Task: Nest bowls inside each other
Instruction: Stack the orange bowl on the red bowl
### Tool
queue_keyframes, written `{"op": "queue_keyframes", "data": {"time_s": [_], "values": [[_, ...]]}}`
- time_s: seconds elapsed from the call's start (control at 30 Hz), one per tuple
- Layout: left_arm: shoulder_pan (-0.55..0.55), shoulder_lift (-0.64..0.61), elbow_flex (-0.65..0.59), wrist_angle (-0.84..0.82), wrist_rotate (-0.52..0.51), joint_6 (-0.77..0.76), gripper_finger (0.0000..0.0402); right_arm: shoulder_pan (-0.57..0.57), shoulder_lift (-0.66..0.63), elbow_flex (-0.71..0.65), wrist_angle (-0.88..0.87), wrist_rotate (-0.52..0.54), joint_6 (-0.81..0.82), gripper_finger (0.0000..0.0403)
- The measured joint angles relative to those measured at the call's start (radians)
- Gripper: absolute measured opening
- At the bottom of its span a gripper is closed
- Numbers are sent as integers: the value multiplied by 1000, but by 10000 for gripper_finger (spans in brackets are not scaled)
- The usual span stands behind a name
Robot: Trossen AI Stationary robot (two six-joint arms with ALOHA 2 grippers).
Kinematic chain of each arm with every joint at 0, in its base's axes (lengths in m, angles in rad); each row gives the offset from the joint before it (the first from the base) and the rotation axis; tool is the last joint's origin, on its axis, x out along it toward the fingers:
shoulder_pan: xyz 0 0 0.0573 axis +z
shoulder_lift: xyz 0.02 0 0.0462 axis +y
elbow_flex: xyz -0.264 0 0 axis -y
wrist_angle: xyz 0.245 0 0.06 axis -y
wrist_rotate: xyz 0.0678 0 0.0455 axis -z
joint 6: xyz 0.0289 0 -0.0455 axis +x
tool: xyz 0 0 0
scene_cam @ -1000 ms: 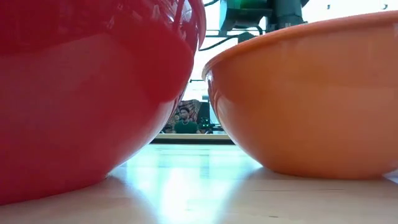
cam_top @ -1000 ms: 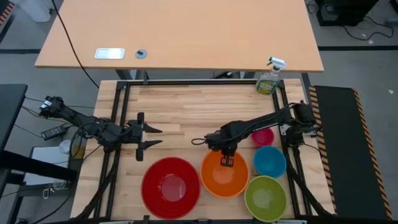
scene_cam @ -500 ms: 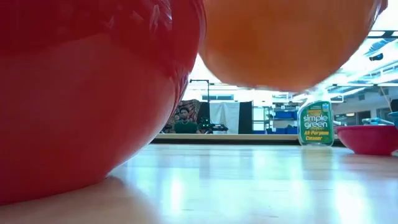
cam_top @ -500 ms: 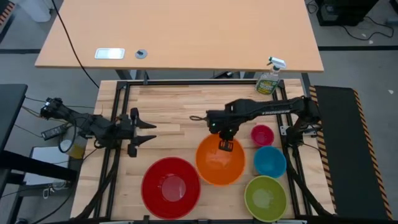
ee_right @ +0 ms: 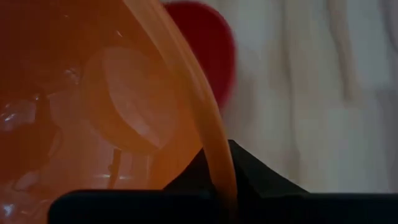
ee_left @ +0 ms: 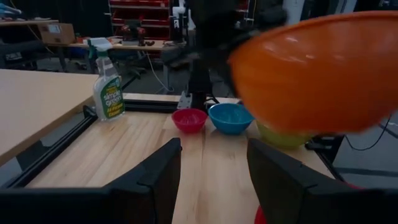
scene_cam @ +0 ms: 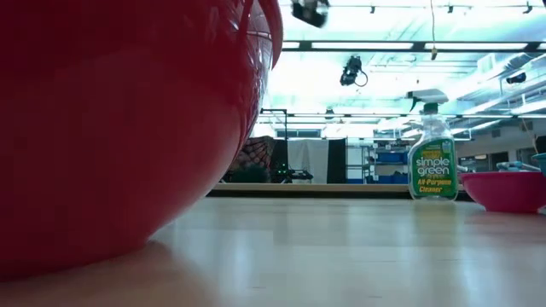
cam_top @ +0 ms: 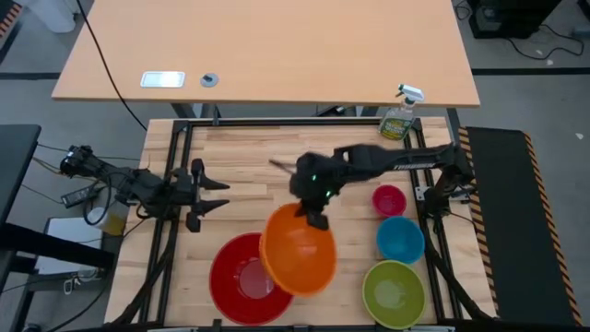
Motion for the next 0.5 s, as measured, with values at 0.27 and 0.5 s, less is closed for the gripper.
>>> {"op": "queue_keyframes", "data": {"time_s": [0.27,0.5], "values": [[-2,-34,7,15,12,10,188,76,92,2,218,187,4,22],[-8,-69,23,14,39,21,188,82,223,0,366,189,72,25]]}}
